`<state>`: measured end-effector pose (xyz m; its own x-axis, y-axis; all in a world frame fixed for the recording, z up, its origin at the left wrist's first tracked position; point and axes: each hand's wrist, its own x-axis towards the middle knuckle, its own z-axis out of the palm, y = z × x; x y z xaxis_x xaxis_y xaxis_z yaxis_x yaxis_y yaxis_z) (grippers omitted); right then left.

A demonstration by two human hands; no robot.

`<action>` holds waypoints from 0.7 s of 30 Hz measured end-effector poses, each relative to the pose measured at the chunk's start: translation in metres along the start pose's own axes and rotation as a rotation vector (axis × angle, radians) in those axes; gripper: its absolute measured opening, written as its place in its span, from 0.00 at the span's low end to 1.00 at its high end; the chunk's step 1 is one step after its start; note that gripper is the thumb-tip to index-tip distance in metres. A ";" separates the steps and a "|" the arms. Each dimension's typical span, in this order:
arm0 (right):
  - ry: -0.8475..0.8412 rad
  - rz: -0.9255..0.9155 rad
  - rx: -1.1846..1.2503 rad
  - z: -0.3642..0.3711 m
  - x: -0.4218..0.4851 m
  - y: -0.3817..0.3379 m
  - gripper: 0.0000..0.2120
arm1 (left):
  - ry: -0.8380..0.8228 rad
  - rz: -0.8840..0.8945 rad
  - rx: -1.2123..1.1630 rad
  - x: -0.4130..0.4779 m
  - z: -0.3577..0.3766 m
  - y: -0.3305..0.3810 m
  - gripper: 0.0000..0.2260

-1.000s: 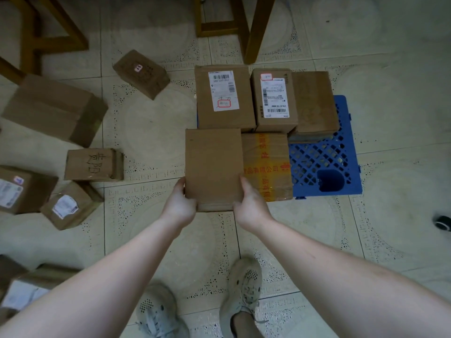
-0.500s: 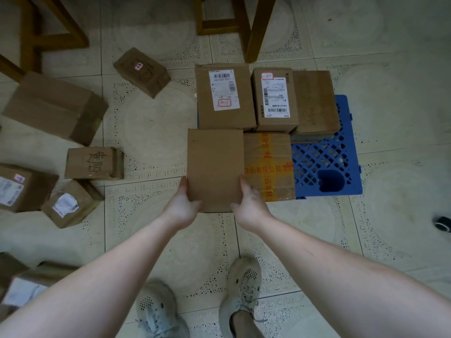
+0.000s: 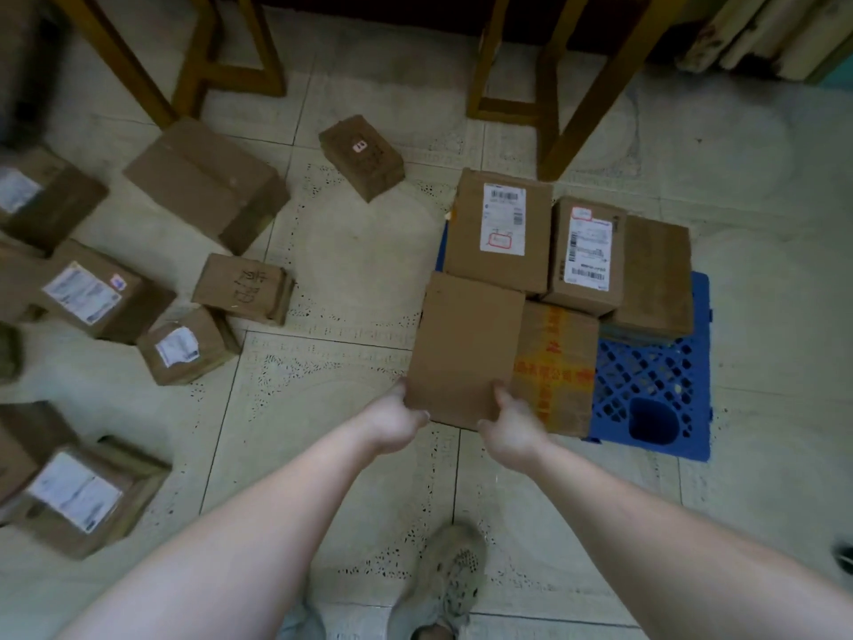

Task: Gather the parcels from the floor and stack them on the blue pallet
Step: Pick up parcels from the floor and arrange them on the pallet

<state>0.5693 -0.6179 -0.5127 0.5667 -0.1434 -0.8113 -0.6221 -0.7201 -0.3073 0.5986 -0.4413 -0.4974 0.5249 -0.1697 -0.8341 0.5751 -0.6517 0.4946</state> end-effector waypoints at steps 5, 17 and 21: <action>0.041 -0.014 -0.036 0.001 0.012 -0.003 0.32 | 0.028 0.003 -0.097 0.015 0.010 -0.005 0.29; 0.046 -0.012 -0.001 -0.004 0.011 0.014 0.33 | 0.054 0.006 -0.033 0.016 0.025 0.003 0.30; 0.066 -0.031 -0.056 -0.015 0.005 0.009 0.32 | 0.128 -0.015 0.033 0.017 0.001 -0.010 0.34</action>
<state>0.5747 -0.6351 -0.5118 0.6204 -0.1637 -0.7670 -0.5736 -0.7616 -0.3014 0.6012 -0.4385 -0.5162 0.5931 -0.0651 -0.8025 0.5642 -0.6775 0.4720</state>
